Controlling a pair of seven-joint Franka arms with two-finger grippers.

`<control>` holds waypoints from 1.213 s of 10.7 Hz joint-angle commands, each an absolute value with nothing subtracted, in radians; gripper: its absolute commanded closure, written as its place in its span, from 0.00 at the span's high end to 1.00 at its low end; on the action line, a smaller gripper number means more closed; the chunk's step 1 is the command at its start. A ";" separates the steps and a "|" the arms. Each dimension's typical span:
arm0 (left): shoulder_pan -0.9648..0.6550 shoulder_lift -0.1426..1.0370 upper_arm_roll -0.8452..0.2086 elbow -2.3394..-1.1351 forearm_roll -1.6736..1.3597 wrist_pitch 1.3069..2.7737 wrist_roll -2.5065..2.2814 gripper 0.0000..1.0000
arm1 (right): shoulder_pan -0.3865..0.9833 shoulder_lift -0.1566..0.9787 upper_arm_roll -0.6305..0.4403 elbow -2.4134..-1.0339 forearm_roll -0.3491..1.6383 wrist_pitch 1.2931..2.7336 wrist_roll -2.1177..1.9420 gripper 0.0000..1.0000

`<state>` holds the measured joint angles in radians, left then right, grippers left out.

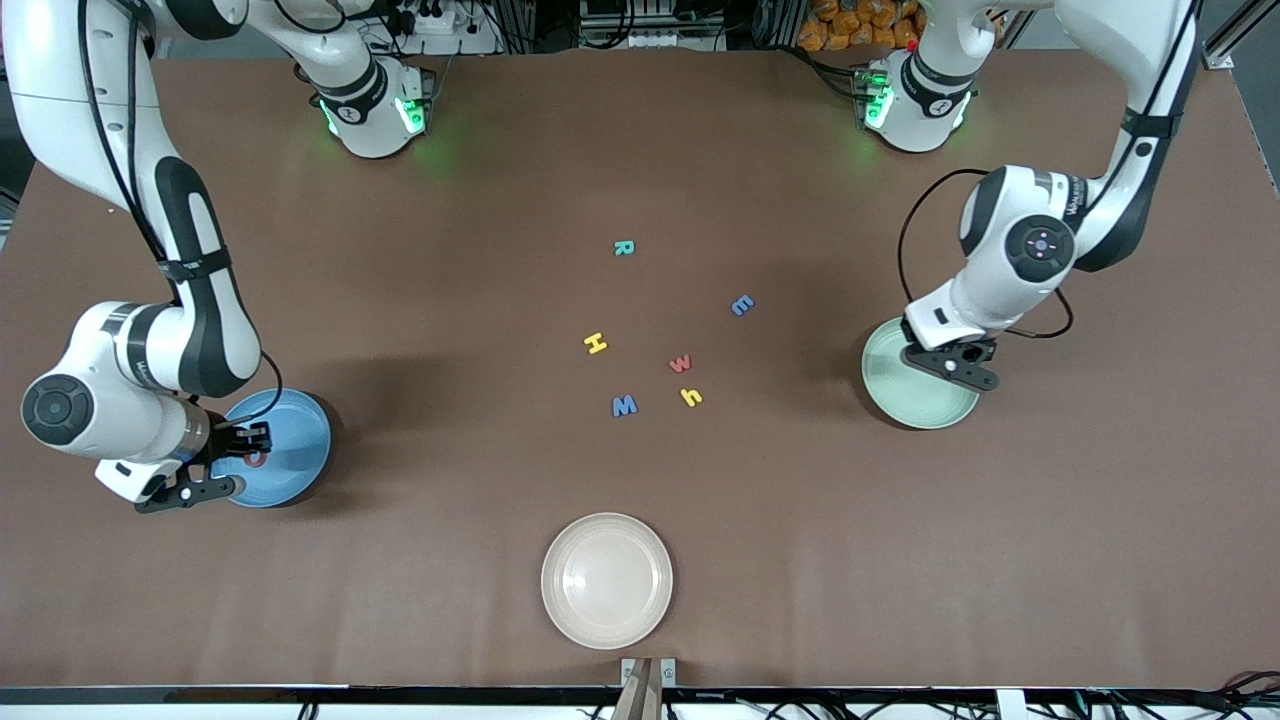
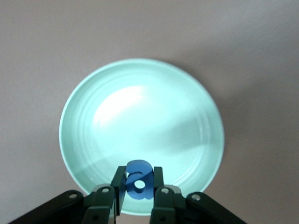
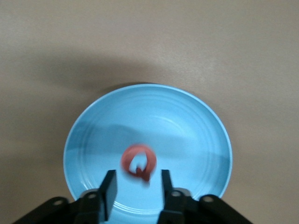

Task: Sort uppercase to blue plate, lowercase to green plate
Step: 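Place the Q on the blue plate while the left gripper places a on green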

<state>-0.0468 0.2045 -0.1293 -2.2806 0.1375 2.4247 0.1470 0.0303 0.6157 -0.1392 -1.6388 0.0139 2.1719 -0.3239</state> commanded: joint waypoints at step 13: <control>-0.026 0.312 -0.137 -2.267 0.164 2.557 0.129 0.48 | 0.084 0.607 -0.127 -1.649 0.015 2.149 -0.290 1.00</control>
